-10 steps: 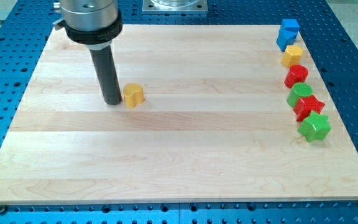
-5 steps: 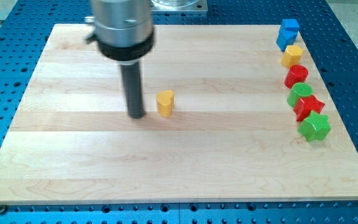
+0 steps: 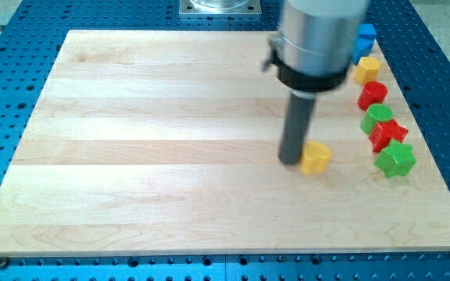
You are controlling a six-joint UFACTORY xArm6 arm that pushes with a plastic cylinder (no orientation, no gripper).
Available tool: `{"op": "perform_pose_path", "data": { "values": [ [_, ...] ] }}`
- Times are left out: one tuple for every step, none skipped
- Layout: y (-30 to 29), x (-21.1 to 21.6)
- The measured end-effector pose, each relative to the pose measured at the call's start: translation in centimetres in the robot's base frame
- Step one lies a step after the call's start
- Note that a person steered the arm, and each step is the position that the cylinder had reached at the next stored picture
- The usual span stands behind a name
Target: Place the yellow heart at the bottom of the green star
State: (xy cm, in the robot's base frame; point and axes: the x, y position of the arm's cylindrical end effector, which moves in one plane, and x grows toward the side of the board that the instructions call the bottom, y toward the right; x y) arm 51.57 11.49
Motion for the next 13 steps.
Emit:
{"op": "perform_pose_path", "data": {
  "values": [
    [0.7, 0.8],
    [2.2, 0.6],
    [6.0, 2.1],
    [6.2, 3.7],
    [6.9, 5.0],
    [8.5, 5.5],
    [11.8, 7.4],
    [7.7, 7.8],
    [4.1, 5.0],
    [4.8, 2.8],
    [6.7, 2.0],
    [8.6, 2.0],
    [9.1, 2.6]
  ]
}}
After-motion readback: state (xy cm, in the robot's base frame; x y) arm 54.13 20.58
